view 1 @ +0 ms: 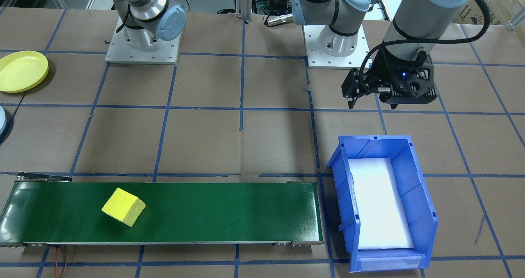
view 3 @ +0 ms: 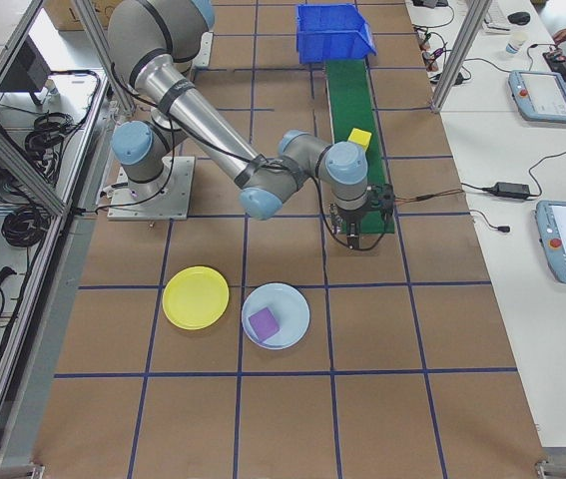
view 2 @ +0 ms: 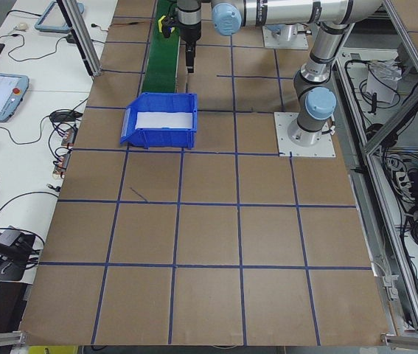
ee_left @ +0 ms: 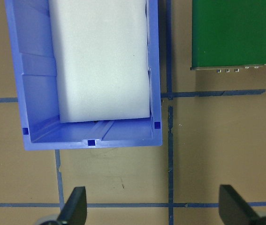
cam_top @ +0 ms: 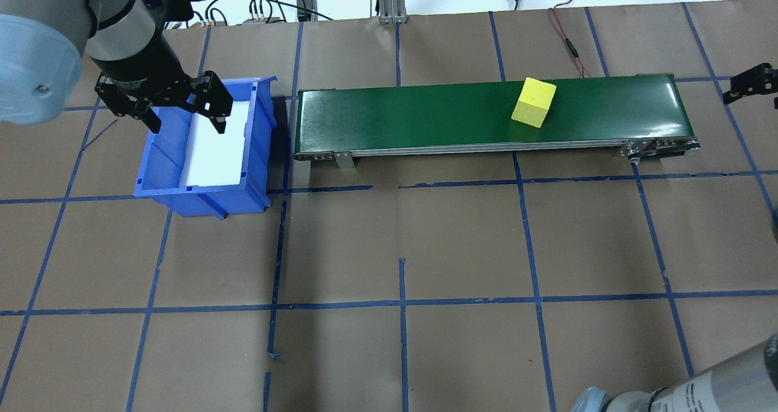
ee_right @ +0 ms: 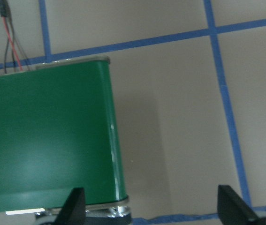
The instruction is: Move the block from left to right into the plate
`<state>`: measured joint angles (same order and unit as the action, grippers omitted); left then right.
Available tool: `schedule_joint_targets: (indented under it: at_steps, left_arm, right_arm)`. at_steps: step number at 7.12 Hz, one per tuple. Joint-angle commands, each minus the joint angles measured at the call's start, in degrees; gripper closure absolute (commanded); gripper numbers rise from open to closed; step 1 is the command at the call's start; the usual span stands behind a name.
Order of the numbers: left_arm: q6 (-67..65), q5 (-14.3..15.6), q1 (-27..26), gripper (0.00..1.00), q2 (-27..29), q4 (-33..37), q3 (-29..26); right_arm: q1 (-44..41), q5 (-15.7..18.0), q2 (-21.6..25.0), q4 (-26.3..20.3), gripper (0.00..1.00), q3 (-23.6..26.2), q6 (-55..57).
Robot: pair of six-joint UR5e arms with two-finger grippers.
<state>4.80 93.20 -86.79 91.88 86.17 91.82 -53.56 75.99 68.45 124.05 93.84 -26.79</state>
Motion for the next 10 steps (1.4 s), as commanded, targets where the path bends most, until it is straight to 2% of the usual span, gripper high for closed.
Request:
schedule_joint_targets:
  at_steps: [1, 2, 3, 4, 6, 8, 10]
  left_arm:
    - [-0.5, 0.2, -0.1, 0.00, -0.1, 0.0, 0.0]
    - [-0.7, 0.2, -0.1, 0.00, -0.3, -0.1, -0.1]
    - [-0.7, 0.1, 0.0, 0.00, -0.4, -0.1, -0.1]
    - [-0.6, 0.3, 0.0, 0.00, -0.6, -0.1, -0.2]
    - [-0.4, 0.1, 0.0, 0.00, -0.4, -0.7, -0.3]
    - [0.0, 0.0, 0.0, 0.00, -0.3, -0.7, -0.2]
    - [0.2, -0.2, -0.1, 0.00, -0.1, -0.7, -0.2]
  right_arm:
    - [-5.0, -6.0, -2.0, 0.8, 0.00, -0.9, 10.6]
    - [-7.5, -6.6, -2.1, 3.1, 0.00, -1.5, 18.0]
    - [-10.1, -9.0, -2.9, 3.4, 0.00, -3.6, 24.6]
    - [-12.3, -9.3, -3.0, 3.4, 0.00, -4.4, 29.6]
    - [-15.2, -9.3, -3.5, 3.6, 0.00, -3.8, 31.9]
    - [-15.3, -8.6, -5.7, 3.6, 0.00, -3.6, 31.6]
    - [-15.3, -4.5, -6.2, 2.8, 0.00, -2.7, 30.5]
